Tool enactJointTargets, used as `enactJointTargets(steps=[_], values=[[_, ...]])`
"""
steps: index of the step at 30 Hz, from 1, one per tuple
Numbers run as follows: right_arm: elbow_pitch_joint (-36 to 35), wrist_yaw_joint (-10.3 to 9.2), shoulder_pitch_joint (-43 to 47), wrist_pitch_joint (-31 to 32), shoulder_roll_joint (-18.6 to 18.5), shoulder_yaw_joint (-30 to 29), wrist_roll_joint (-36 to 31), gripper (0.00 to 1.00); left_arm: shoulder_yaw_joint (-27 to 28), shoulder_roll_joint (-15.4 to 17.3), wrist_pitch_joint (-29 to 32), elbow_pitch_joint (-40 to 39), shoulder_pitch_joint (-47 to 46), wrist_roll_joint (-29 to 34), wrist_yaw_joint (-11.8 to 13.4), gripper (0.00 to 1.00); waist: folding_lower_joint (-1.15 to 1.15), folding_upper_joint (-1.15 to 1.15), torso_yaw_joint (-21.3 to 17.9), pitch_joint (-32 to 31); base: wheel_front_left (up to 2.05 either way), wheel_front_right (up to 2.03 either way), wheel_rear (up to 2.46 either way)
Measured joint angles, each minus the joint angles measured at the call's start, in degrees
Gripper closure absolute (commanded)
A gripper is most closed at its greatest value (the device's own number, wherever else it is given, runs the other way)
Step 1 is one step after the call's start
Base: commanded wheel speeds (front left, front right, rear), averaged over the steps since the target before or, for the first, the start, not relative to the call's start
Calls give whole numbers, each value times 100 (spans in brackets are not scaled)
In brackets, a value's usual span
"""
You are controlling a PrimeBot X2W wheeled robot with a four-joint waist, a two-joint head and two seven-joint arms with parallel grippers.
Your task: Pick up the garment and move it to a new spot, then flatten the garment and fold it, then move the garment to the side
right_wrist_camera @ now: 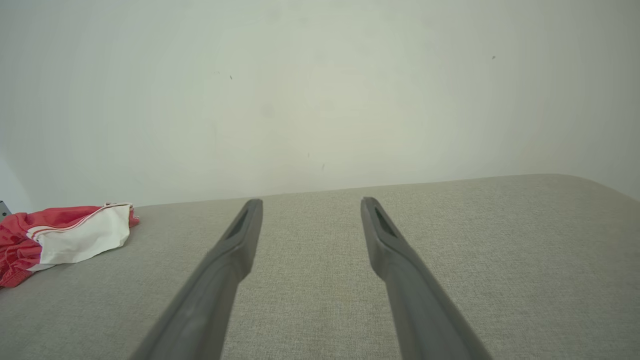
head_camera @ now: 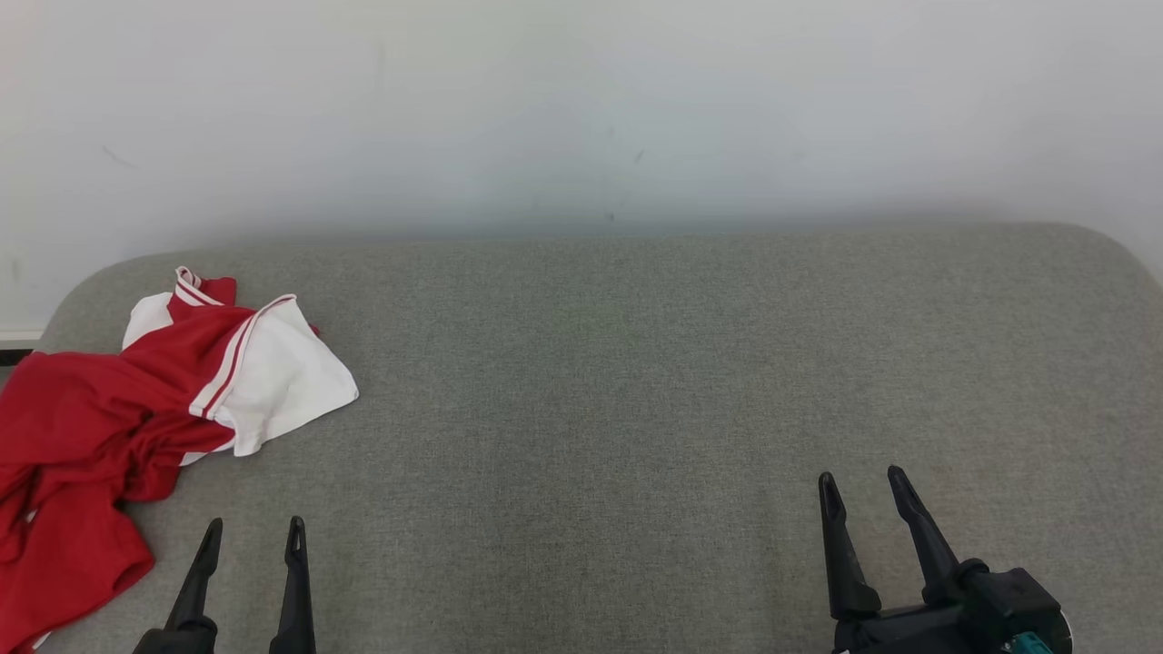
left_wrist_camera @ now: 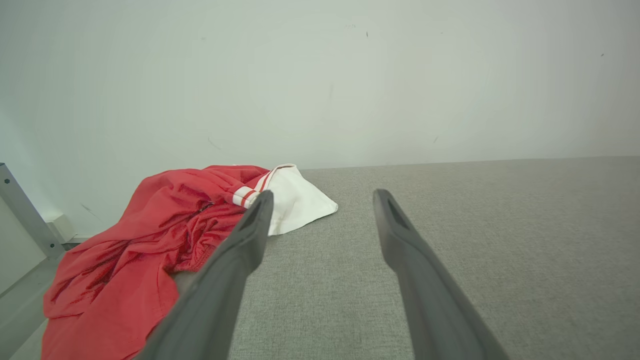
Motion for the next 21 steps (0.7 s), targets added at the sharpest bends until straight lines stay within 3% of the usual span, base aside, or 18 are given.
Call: enactJointTargets(steps=[21], values=[[252,0,-18,0,0,-264,235,0,25,-1,-1,127,-2,-45,-23,0,0,0,-10,-11,0,0,0]])
